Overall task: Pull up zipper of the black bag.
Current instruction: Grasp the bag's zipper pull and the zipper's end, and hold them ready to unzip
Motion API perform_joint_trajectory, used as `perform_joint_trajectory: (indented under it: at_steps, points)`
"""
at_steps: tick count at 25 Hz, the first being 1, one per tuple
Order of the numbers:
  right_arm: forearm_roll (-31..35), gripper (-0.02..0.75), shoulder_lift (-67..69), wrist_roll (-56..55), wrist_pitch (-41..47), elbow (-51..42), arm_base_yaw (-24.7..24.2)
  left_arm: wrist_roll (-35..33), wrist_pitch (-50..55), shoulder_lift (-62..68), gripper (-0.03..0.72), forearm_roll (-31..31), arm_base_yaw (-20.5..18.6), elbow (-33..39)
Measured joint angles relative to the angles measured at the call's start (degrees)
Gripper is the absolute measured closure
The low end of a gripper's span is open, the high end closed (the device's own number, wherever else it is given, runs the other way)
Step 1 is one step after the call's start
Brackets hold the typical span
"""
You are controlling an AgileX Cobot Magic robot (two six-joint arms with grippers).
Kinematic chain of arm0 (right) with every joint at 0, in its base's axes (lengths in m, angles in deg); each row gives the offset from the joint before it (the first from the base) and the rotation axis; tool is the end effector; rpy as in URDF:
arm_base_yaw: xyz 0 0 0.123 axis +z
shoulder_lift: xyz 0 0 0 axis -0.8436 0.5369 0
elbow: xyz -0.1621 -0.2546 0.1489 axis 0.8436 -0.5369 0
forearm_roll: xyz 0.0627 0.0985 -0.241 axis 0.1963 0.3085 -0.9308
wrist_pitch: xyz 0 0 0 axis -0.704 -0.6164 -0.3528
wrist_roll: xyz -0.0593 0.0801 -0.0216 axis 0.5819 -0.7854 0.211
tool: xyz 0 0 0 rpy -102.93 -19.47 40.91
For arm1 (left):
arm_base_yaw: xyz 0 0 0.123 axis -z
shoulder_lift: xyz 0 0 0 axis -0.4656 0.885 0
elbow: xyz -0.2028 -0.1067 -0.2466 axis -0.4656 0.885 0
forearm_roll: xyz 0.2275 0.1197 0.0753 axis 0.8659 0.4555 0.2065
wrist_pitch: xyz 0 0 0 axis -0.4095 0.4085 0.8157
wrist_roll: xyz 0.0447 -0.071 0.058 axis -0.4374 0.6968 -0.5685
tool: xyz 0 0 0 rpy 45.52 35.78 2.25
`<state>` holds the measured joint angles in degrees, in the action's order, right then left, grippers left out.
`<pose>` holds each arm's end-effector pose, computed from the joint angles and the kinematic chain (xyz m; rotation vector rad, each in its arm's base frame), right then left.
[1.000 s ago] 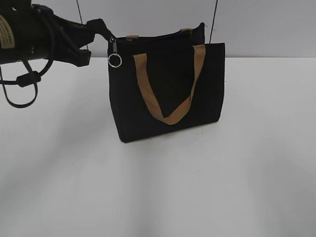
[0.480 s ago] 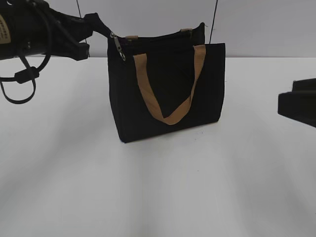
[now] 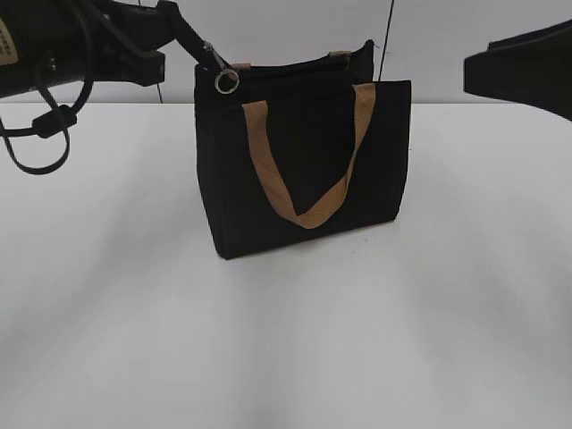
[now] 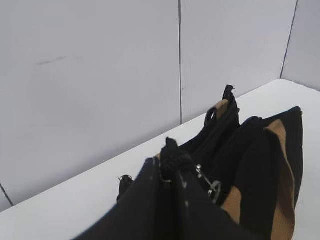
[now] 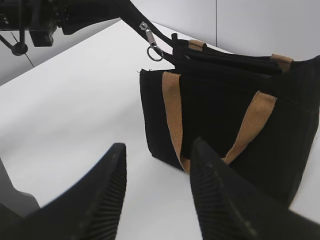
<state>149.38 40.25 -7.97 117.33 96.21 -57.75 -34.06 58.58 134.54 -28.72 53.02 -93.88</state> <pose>0.1957 0.0704 0.3591 -0.6677 1.8531 0.6443 0.2894 -0.1555 0.3316 0.6130 1.6448 -0.3741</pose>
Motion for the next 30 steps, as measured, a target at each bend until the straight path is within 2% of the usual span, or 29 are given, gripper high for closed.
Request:
perform_joint_trajectory:
  at_steps: [3, 9, 16, 20, 30]
  points:
    - [0.1, 0.414, 3.7, 1.4, -0.3, 3.0, 2.0, 0.0, -0.9, 0.0, 0.666, -0.5, 0.0, 0.0]
    - [0.1, 0.414, 11.2, 5.5, -6.8, 8.1, 13.0, 0.0, -1.7, 0.0, 0.666, -0.7, 0.0, 0.0]
    - [0.2, 0.414, 21.6, 7.7, -14.1, 13.9, 21.3, 0.0, -1.7, 0.0, 0.666, -0.8, 0.0, 0.0]
    - [0.2, 0.414, 27.4, 9.2, -15.0, 18.5, 24.2, 0.0, -1.7, 0.0, 0.666, -0.8, 0.0, 0.0]
    - [0.3, 0.414, 38.0, 11.3, -17.4, 26.8, 27.2, 0.0, -1.7, 0.0, 0.666, -0.8, 0.0, 0.0]
